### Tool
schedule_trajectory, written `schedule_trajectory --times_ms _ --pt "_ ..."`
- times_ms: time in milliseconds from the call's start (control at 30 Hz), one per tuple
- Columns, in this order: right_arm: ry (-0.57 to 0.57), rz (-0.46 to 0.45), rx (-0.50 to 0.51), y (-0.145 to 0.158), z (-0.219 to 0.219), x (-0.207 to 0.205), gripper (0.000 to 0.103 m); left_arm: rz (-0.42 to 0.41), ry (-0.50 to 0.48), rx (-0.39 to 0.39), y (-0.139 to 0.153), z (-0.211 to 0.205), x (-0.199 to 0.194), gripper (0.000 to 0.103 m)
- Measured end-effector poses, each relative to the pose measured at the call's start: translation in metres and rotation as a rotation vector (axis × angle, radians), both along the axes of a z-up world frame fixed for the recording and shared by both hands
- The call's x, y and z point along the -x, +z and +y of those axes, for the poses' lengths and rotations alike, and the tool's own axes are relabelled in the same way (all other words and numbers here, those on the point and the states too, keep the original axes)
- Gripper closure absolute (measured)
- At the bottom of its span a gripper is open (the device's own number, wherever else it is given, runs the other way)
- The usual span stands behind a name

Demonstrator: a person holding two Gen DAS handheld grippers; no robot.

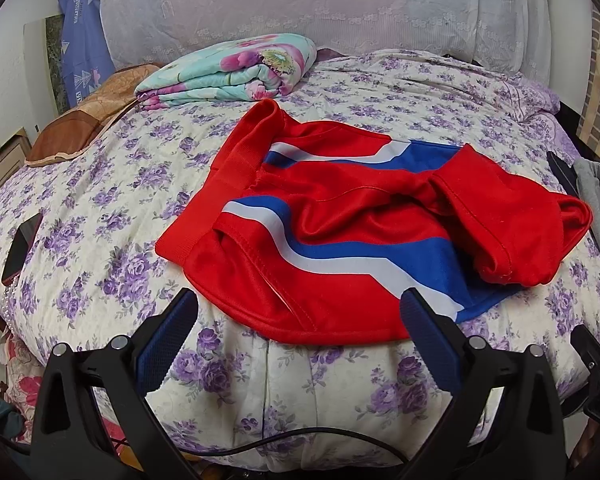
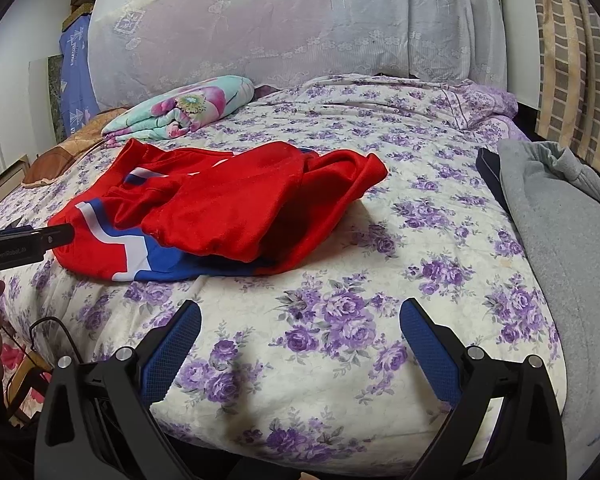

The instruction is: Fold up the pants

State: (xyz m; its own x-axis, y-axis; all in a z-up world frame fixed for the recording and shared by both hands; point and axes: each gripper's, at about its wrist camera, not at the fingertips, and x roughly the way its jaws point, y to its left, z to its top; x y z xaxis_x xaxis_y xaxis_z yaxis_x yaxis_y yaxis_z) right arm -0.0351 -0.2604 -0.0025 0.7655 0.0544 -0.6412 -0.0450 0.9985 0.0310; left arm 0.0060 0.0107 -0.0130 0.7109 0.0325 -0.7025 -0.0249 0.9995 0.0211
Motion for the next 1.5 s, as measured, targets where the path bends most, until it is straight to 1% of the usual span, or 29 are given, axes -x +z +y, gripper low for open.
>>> schedule_trajectory --times_ms 733,1267,1367,1433,1500 --pt "0.001 -0.001 0.001 0.0 0.001 0.001 0.003 0.001 -0.001 -0.001 -0.001 0.005 0.001 0.005" --pt "0.022 -0.004 0.006 -0.001 0.007 0.004 0.003 -0.001 0.003 -0.008 -0.005 0.006 0.005 0.005" --pt "0.067 -0.025 -0.017 0.007 0.008 0.003 0.006 -0.031 0.026 -0.004 0.005 0.014 0.003 0.004" --pt "0.116 -0.042 -0.033 0.018 0.01 0.0 0.006 -0.076 0.06 -0.018 0.023 0.029 -0.003 0.004" --pt "0.164 -0.048 -0.064 0.032 0.011 -0.011 0.006 -0.106 0.081 -0.041 0.04 0.041 -0.016 0.005"
